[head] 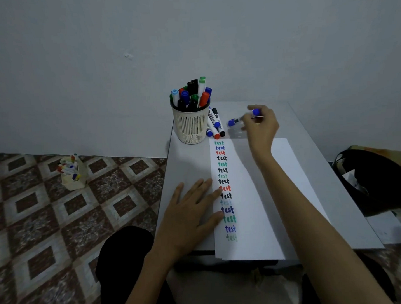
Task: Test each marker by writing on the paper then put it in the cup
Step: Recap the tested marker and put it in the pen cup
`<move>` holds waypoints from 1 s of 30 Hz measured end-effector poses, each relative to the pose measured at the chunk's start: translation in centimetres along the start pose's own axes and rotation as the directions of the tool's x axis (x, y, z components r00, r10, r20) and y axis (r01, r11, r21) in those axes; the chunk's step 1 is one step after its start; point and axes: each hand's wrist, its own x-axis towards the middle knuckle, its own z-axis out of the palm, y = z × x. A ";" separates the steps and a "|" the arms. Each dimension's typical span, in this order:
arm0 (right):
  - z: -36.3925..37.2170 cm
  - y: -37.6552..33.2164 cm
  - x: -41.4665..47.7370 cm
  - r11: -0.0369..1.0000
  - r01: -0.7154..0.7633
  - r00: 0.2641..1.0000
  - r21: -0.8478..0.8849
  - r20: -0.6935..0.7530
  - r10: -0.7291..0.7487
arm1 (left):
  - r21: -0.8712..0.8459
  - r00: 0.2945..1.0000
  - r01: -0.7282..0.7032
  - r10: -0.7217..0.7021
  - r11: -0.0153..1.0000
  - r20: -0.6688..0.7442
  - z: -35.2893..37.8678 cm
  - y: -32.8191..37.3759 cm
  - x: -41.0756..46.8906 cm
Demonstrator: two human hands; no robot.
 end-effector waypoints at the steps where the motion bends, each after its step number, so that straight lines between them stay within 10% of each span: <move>1: -0.7 -0.9 -0.5 0.985 -0.068 0.997 0.160 -0.033 0.075 | -0.007 1.000 0.001 -0.001 1.000 -0.008 0.0 0.0 0.0; 5: -4.3 -4.0 -4.2 0.895 -0.206 0.978 0.396 0.096 0.183 | -0.271 0.990 0.049 -0.083 0.961 -0.115 -0.6 0.6 -0.1; 11: -6.8 -5.8 -12.8 0.877 -0.376 0.811 0.298 0.564 0.156 | -0.605 0.977 0.027 -0.150 0.796 -0.154 -1.6 1.1 -0.3; 30: -9.2 -6.9 -16.0 0.844 -0.458 0.722 0.280 0.671 0.169 | -0.676 0.978 -0.130 -0.019 0.725 -0.209 -2.4 4.9 -1.3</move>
